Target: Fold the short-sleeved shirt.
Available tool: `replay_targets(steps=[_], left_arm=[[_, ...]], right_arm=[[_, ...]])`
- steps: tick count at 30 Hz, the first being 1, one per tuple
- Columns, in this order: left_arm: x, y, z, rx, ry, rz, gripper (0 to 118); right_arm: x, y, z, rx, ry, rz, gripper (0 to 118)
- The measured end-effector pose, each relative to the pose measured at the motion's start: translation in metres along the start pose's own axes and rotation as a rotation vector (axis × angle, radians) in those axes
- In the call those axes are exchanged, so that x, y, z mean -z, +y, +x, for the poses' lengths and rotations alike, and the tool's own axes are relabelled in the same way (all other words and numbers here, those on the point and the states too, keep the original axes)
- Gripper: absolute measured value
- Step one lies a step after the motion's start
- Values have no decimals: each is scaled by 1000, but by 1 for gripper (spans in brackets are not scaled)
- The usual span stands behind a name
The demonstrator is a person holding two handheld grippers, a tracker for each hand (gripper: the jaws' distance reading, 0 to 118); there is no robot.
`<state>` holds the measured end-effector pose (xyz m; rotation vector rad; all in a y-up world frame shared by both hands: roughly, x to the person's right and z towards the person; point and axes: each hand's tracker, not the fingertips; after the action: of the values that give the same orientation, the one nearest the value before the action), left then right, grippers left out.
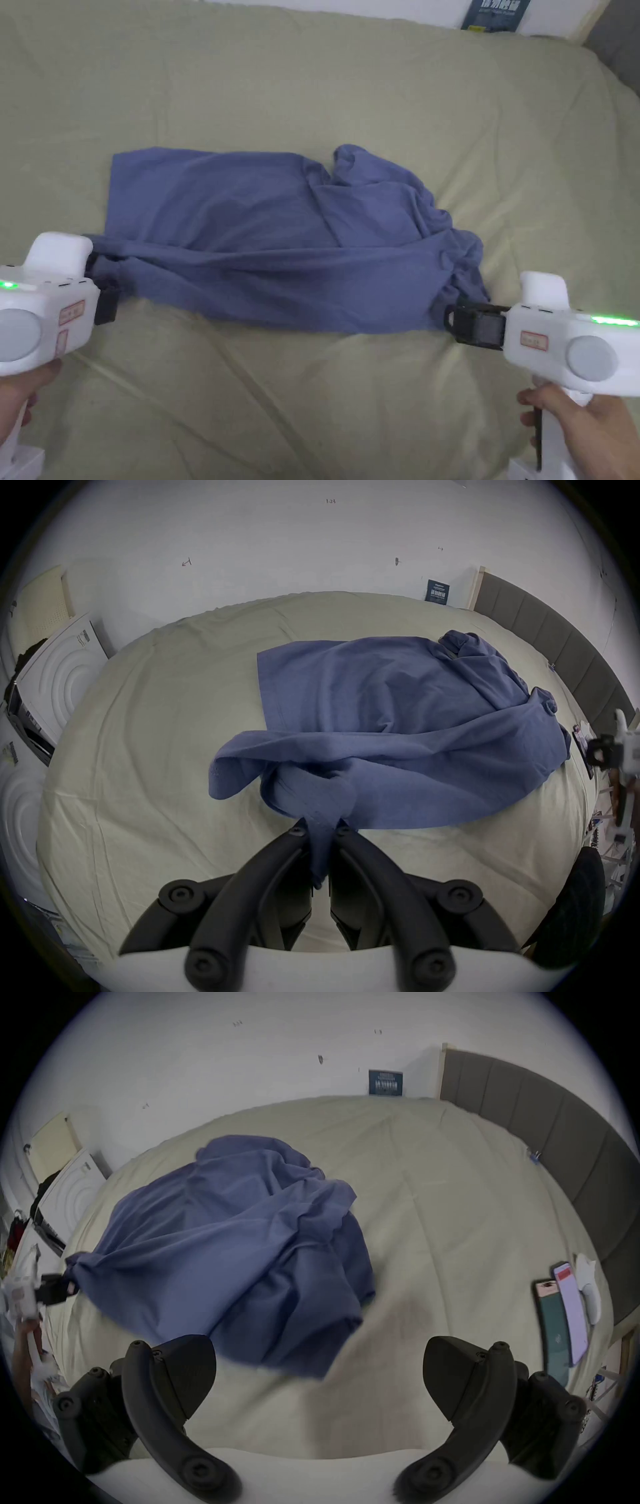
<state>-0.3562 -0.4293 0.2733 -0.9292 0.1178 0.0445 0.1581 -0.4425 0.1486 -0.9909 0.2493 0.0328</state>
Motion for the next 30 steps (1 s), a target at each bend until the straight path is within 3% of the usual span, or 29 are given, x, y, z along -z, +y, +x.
replay_targets(steps=[4,5,7,8,11,16,22,30], left_arm=[[6,-3,-2,-21,-19,-19,5],[7,-4,-2,-26,-18,-23,5],[10,-5,-2,-37,-28,-40,5],[13,-6,-2,-35,-27,-43,5],[24,-9,-6,-45,-55,-110,5],[0,-2,-15,-48,-62,-84,5],[-57,1,-24,-24,-86,-63,5],[-121,-53,-28,-63,-104,-54,5]], right_arm=[[28,13,2,4,-35,-50,117],[33,14,3,6,-24,-64,99],[38,12,0,17,-20,-63,17],[35,11,-1,24,-6,-50,11],[26,13,-4,19,-5,-61,8],[-9,24,9,97,66,-35,8],[-80,27,7,25,121,-21,8],[-141,-22,25,75,184,-12,8]])
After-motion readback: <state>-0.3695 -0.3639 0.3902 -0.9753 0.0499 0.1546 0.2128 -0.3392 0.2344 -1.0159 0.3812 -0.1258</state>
